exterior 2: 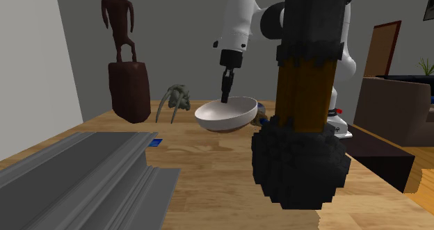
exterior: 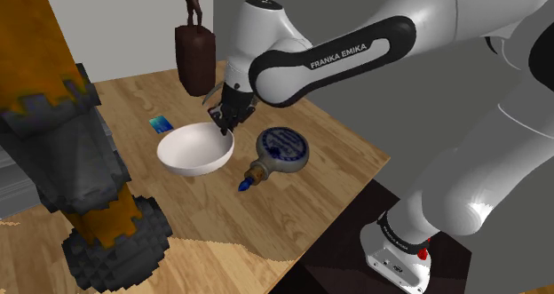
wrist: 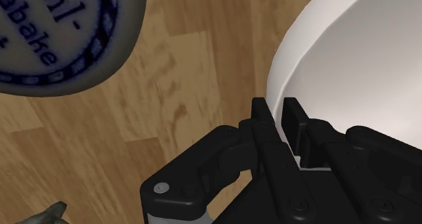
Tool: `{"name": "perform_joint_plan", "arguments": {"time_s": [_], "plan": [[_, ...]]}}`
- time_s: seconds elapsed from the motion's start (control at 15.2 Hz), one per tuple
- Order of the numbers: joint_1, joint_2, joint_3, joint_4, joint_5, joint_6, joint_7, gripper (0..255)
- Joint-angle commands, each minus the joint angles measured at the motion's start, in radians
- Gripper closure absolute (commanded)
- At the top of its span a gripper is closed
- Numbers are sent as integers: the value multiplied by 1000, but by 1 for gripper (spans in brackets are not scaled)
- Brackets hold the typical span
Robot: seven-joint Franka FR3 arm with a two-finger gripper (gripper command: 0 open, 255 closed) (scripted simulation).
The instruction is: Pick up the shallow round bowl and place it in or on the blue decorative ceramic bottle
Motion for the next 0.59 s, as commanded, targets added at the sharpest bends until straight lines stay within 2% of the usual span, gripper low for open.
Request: {"name": "perform_joint_plan", "arguments": {"time_s": [0.0, 0.53], "plan": [[0, -13, 0, 13, 7, -25, -5, 255], [-2, -61, -3, 74, 31, -130, -22, 255]]}}
